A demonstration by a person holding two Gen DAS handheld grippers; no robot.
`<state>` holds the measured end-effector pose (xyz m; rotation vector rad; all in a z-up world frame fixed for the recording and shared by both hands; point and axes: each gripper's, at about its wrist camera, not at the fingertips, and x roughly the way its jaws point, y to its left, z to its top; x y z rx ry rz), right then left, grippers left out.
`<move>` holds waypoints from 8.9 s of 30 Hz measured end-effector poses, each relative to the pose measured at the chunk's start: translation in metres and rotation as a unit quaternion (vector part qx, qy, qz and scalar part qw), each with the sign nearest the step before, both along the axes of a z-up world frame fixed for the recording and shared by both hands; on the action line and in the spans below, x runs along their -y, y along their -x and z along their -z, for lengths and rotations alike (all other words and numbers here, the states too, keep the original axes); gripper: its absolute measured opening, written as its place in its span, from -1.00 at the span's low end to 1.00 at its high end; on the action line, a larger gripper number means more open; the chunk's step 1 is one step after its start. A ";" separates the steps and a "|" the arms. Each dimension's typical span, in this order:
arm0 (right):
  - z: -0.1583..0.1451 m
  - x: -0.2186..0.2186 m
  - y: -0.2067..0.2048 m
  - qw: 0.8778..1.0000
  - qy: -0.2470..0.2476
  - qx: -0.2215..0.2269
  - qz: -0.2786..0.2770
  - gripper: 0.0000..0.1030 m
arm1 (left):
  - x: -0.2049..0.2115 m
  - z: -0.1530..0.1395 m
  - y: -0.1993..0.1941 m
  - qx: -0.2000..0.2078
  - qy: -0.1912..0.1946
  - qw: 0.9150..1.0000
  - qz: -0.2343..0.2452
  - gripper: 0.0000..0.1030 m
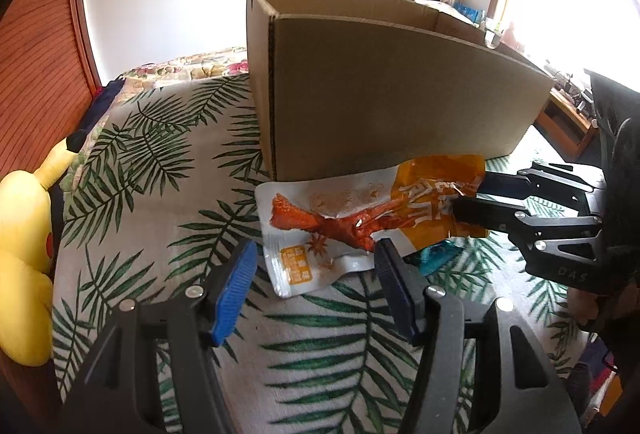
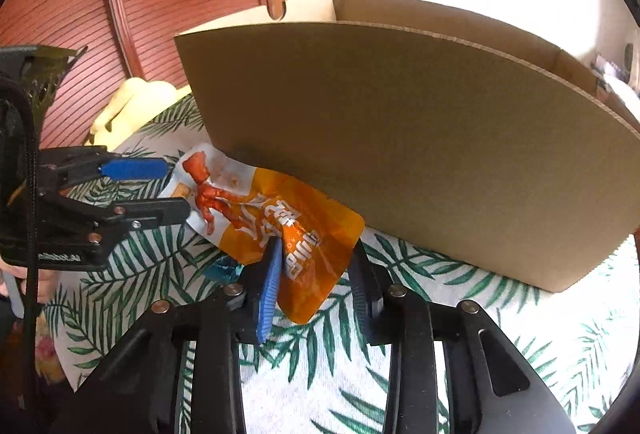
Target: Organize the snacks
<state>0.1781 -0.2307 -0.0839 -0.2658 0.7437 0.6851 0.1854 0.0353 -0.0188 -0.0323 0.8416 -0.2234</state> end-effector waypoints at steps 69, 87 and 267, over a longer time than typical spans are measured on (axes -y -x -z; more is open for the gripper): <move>-0.060 0.151 0.077 0.982 -0.052 0.102 0.152 -0.38 | 0.086 -0.046 0.020 0.056 0.004 0.998 0.021 -0.59; -0.101 0.144 0.058 0.977 -0.065 0.144 0.144 -0.38 | 0.083 -0.104 -0.012 0.119 0.003 0.993 0.025 -0.58; -0.087 0.114 0.167 0.949 -0.095 0.197 0.227 1.00 | 0.073 -0.085 0.146 0.185 -0.019 0.978 -0.099 0.91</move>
